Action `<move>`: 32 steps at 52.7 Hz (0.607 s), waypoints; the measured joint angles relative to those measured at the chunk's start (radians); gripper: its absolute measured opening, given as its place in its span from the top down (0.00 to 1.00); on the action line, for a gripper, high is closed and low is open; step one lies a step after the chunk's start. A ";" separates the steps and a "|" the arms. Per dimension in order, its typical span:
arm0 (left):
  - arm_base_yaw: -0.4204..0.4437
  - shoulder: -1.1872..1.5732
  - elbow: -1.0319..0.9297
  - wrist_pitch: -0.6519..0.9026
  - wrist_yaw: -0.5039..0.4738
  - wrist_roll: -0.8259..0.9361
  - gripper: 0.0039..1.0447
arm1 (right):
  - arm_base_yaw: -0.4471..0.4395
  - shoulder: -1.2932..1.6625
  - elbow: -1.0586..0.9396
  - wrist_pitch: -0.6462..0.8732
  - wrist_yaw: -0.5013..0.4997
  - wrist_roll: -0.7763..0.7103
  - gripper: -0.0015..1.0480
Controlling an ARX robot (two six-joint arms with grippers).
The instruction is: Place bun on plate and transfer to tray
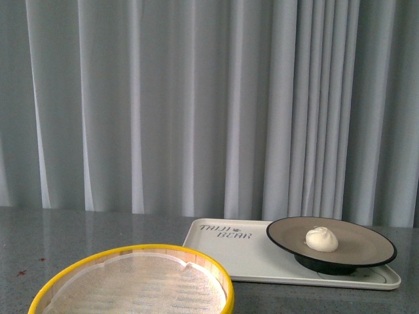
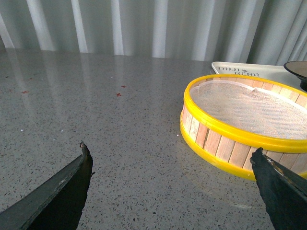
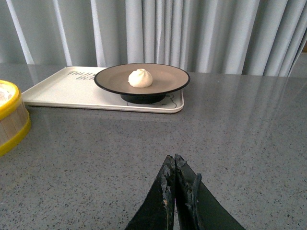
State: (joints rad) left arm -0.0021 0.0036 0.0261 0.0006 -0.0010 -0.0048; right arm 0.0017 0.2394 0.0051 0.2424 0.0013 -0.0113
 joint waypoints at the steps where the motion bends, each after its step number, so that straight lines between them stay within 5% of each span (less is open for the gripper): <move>1: 0.000 0.000 0.000 0.000 0.000 0.000 0.06 | 0.000 -0.006 0.000 -0.005 0.000 0.000 0.98; 32: 0.000 0.000 0.000 0.000 0.000 0.000 0.06 | 0.000 -0.235 0.000 -0.241 -0.002 0.000 0.98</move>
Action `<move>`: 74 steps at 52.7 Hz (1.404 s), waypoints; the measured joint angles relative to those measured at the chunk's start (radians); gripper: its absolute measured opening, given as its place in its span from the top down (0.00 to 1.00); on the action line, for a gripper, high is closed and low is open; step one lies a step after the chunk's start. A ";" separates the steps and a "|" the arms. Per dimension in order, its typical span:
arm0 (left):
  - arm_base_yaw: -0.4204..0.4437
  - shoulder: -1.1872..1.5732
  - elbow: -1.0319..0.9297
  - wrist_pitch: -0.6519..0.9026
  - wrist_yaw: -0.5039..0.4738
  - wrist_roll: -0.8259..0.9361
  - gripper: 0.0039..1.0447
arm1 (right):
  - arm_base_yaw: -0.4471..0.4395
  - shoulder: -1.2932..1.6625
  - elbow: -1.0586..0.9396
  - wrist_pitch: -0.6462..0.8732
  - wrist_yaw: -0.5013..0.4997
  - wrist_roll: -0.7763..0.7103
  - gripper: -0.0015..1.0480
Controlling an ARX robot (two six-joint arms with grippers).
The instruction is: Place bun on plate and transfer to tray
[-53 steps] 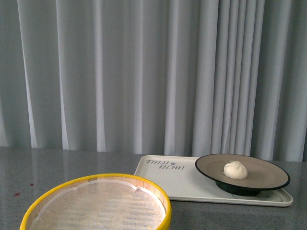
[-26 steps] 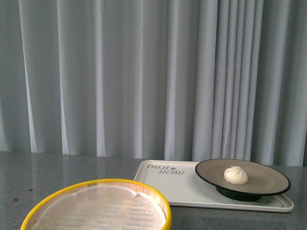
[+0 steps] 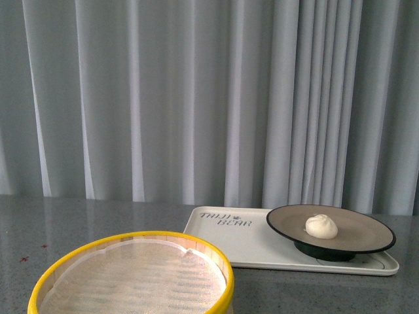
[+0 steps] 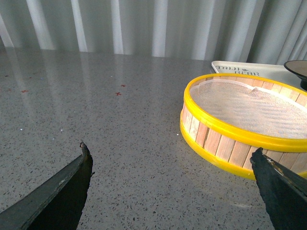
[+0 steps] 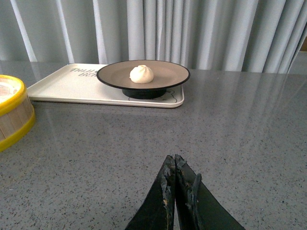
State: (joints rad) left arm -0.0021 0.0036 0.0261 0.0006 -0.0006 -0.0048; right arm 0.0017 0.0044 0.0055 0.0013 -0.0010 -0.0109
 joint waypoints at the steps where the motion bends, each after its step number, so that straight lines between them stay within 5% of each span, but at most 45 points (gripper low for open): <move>1: 0.000 0.000 0.000 0.000 0.000 0.000 0.06 | 0.000 0.000 0.000 0.000 0.000 0.000 0.98; 9: 0.000 0.000 0.000 0.000 0.000 0.000 0.06 | 0.000 0.000 0.000 0.000 0.000 0.000 0.92; 39: 0.000 0.000 0.000 0.000 0.000 0.000 0.06 | 0.000 0.000 0.000 0.000 0.000 0.000 0.07; 74: 0.000 0.000 0.000 0.000 0.000 0.000 0.06 | 0.000 0.000 0.000 0.000 0.000 0.000 0.08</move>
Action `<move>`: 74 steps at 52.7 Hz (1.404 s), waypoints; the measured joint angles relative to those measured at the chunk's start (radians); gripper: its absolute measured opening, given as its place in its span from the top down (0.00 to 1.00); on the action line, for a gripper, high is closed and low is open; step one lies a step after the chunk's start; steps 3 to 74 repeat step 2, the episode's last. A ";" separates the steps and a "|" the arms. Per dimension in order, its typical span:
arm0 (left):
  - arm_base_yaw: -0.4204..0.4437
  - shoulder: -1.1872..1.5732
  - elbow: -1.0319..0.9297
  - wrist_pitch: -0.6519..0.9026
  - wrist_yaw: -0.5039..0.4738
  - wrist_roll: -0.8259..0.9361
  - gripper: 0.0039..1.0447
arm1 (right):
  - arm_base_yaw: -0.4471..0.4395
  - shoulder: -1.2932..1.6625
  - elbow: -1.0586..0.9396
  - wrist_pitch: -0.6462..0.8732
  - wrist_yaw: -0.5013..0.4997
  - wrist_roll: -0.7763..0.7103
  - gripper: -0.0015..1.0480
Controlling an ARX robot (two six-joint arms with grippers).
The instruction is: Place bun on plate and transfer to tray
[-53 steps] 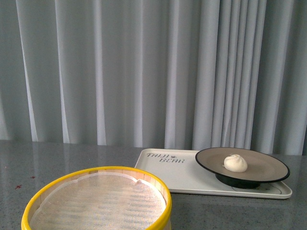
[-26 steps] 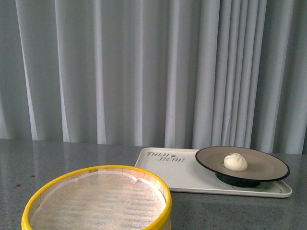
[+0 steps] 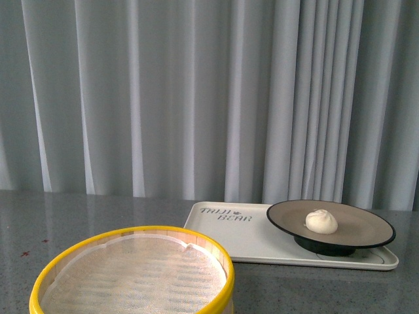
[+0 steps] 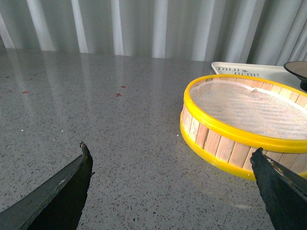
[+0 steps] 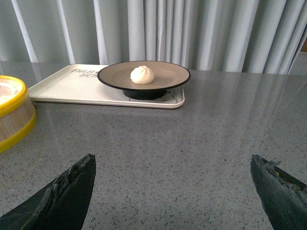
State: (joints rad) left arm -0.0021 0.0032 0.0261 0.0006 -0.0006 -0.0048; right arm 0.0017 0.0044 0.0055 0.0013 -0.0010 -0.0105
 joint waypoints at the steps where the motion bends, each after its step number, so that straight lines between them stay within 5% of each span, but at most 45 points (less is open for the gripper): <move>1: 0.000 0.000 0.000 0.000 0.000 0.000 0.06 | 0.000 0.000 0.000 0.000 0.000 0.000 0.08; 74: 0.000 0.000 0.000 0.000 0.000 0.000 0.06 | 0.000 0.000 0.000 0.000 0.000 0.000 0.08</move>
